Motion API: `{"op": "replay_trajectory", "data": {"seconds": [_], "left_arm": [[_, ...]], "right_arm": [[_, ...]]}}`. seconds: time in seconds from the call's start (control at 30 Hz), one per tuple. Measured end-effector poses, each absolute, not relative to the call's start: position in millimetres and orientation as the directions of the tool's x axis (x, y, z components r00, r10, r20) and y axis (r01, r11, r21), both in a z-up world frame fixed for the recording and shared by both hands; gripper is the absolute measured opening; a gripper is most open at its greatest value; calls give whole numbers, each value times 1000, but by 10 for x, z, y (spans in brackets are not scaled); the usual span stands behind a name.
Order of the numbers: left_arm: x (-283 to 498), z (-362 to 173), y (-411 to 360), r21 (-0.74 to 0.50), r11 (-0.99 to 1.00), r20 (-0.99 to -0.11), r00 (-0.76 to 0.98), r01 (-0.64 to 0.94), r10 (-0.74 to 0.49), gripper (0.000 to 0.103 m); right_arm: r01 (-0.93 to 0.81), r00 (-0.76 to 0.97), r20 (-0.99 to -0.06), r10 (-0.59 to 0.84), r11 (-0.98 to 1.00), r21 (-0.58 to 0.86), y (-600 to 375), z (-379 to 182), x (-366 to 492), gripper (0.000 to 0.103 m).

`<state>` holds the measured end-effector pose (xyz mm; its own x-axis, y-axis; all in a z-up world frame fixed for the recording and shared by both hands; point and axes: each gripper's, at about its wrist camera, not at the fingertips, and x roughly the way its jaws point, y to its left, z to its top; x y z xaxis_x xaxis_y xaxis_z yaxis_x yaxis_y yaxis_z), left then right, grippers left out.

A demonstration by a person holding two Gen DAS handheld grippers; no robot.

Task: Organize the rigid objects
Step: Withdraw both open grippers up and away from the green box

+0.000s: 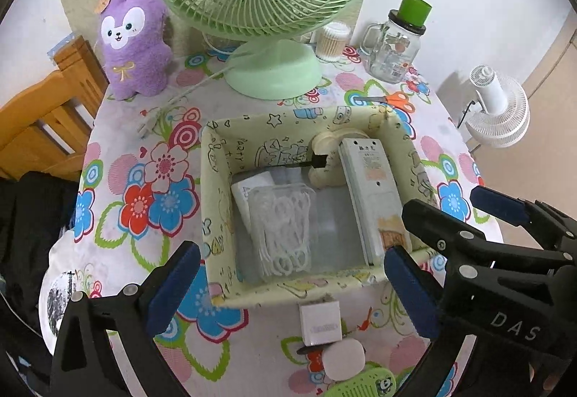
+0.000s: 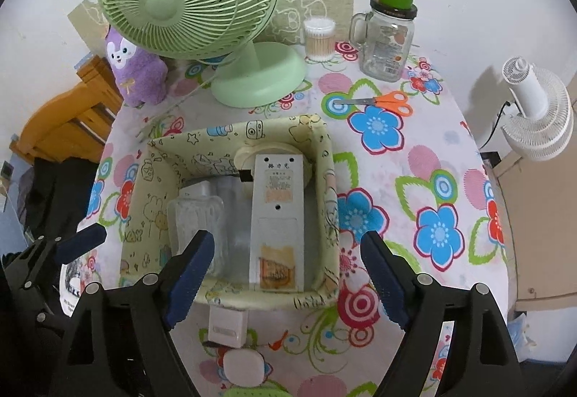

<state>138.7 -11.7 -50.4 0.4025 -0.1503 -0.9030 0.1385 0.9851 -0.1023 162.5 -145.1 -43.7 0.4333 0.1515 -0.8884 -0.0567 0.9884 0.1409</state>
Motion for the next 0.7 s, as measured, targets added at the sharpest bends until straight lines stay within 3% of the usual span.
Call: {"op": "replay_trajectory", "data": {"seconds": [0.7], "left_arm": [[861,-270,-258,-85,992,-889,442,98,-119,103]], "right_arm": [[-90,465,-864,191,982,168,-1640,-225,1103,86]]}}
